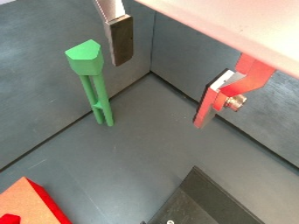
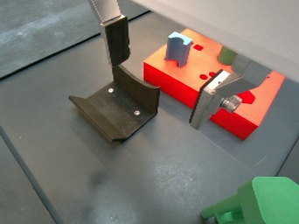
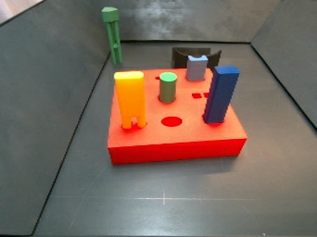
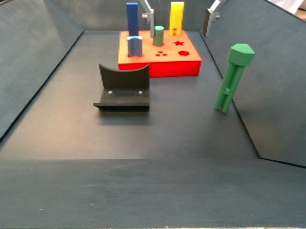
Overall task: Pick up the 3 prong object. Move up. Move to above the board. Insert the 3 prong object.
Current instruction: Pick up the 3 prong object.
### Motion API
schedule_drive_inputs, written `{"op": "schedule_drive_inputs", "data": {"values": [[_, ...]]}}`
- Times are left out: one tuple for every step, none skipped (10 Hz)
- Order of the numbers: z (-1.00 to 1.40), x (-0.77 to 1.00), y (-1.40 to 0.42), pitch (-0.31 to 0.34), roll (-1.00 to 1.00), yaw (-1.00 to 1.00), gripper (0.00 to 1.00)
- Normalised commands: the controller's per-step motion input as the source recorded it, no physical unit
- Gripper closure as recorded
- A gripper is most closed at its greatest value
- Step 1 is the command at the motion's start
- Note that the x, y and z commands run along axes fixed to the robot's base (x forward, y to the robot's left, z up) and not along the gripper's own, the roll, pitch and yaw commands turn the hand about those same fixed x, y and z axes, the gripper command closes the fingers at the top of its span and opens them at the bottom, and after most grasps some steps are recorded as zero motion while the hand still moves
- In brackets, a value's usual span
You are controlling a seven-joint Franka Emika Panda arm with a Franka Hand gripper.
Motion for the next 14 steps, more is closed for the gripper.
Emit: {"op": "schedule_drive_inputs", "data": {"values": [[0.00, -0.02, 0.06, 0.000, 0.00, 0.00, 0.00], [0.00, -0.38, 0.00, -0.004, 0.00, 0.15, 0.00], [0.11, -0.53, 0.00, -0.086, -0.01, 0.23, 0.00], [0.11, -0.81, 0.00, -0.151, 0.00, 0.19, 0.00], [0.13, -0.98, 0.00, -0.210, 0.00, 0.09, 0.00], [0.01, -1.00, 0.00, -0.227, -0.04, 0.00, 0.00], [-0.05, -0.97, 0.03, -0.150, -0.09, -0.16, 0.00], [-0.10, -0.92, 0.05, -0.120, -0.12, -0.25, 0.00], [-0.11, -0.92, 0.04, -0.121, -0.11, -0.25, 0.00], [-0.09, -0.95, 0.02, -0.121, -0.10, -0.21, 0.00], [-0.07, -1.00, 0.01, -0.133, -0.10, -0.11, 0.00], [-0.10, -0.98, 0.04, -0.149, -0.14, -0.05, 0.00], [-0.24, -0.78, 0.05, -0.129, -0.06, -0.02, 0.00], [-0.27, -0.49, 0.02, -0.076, -0.02, 0.04, 0.00]]}}
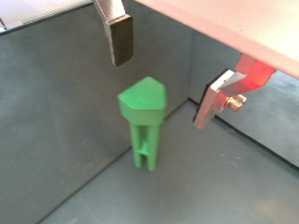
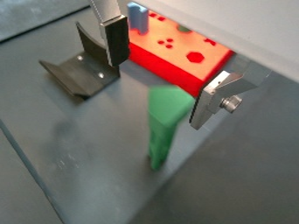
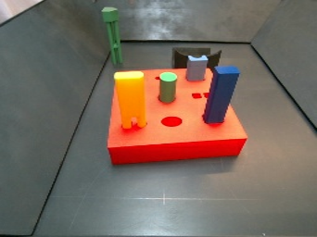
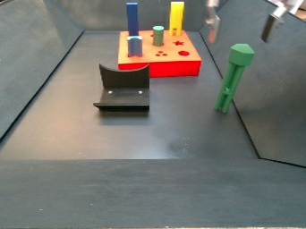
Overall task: Pick up the 3 prong object. Move up. Move to above the board. Insert the 3 prong object.
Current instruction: Pick up the 3 prong object.
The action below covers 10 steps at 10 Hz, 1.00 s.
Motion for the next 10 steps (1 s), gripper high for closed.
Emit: {"op": "schedule_drive_inputs", "data": {"values": [[-0.31, -0.24, 0.00, -0.037, -0.03, 0.15, 0.00], [-0.31, 0.00, -0.02, 0.000, -0.07, 0.08, 0.00], [-0.33, 0.00, 0.00, 0.000, -0.06, 0.03, 0.00], [-0.34, 0.00, 0.00, 0.000, -0.03, 0.01, 0.00], [-0.35, 0.08, -0.01, 0.040, -0.05, 0.00, 0.00], [-0.34, 0.04, 0.00, 0.036, -0.05, 0.00, 0.00], [-0.27, 0.00, 0.00, 0.003, -0.05, 0.00, 0.00], [-0.22, 0.00, 0.00, 0.000, -0.04, 0.00, 0.00], [-0.14, 0.00, 0.00, 0.000, -0.05, 0.00, 0.00], [0.00, -0.06, 0.00, -0.024, 0.00, 0.00, 0.00]]}}
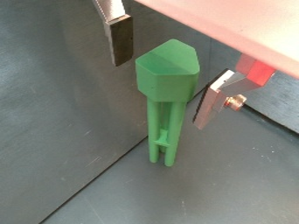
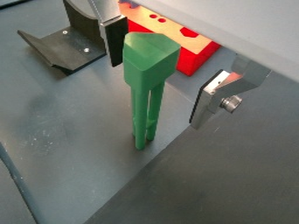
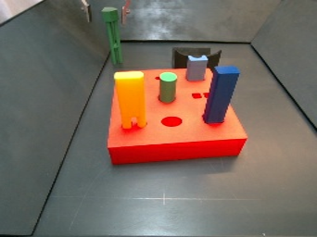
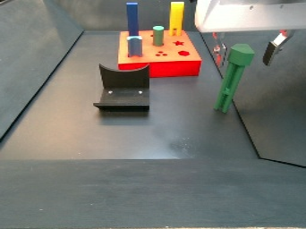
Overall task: Pick up the 3 prong object. Move up. Move to above the board. Insert the 3 prong object.
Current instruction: Pick up the 3 prong object, then move up.
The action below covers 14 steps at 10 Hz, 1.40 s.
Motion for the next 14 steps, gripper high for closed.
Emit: {"op": "schedule_drive_inputs", "data": {"values": [[0.00, 0.00, 0.00, 0.000, 0.00, 0.00, 0.00], [0.00, 0.00, 0.00, 0.000, 0.00, 0.00, 1.00], [0.00, 0.00, 0.00, 0.000, 0.00, 0.00, 1.00], [0.00, 0.00, 0.00, 0.000, 0.00, 0.00, 1.00], [0.00, 0.00, 0.00, 0.000, 0.00, 0.00, 1.00], [0.00, 0.00, 0.00, 0.000, 0.00, 0.00, 1.00], [0.00, 0.00, 0.00, 0.000, 0.00, 0.00, 1.00], [0.00, 0.00, 0.00, 0.000, 0.00, 0.00, 1.00], [0.00, 0.00, 0.00, 0.000, 0.00, 0.00, 1.00], [0.00, 0.00, 0.00, 0.000, 0.00, 0.00, 1.00], [0.00, 0.00, 0.00, 0.000, 0.00, 0.00, 1.00], [0.00, 0.00, 0.00, 0.000, 0.00, 0.00, 1.00], [0.83, 0.00, 0.00, 0.000, 0.00, 0.00, 1.00], [0.85, 0.01, 0.07, -0.004, 0.00, 0.04, 1.00]]}}
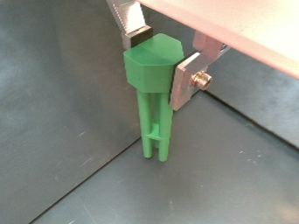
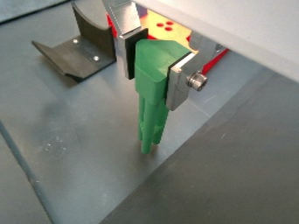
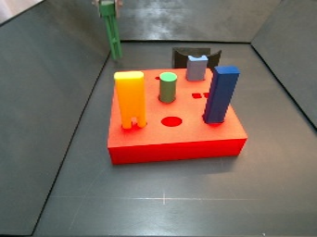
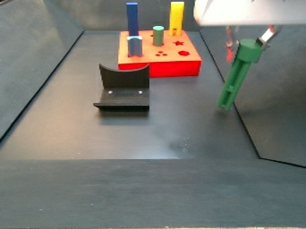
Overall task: Pick up the 3 prong object. Move up. Move to above the board. Insert the 3 prong object.
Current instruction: Move up, then move to above the board.
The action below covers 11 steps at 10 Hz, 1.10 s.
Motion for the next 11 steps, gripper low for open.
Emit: {"op": "schedule_drive_inputs", "data": {"values": [[0.79, -0.02, 0.06, 0.017, -0.01, 0.04, 1.00], [0.58, -0.01, 0.03, 0.040, -0.03, 0.02, 1.00], [0.48, 0.00, 0.02, 0.050, -0.04, 0.02, 1.00], [0.28, 0.01, 0.02, 0.061, -0.06, 0.01, 1.00], [1.00, 0.28, -0.64, -0.193, 0.05, 0.07, 1.00], [1.00, 0.29, -0.70, -0.168, 0.04, 0.07, 1.00], [1.00, 0.25, -0.68, -0.122, 0.04, 0.07, 1.00], [1.00, 0.19, -0.57, -0.056, -0.01, 0.04, 1.00], [0.91, 0.11, -0.35, 0.005, -0.07, 0.02, 1.00], [0.76, 0.06, -0.17, 0.033, -0.09, 0.01, 1.00], [0.61, 0.04, -0.10, 0.048, -0.11, 0.01, 1.00]]}}
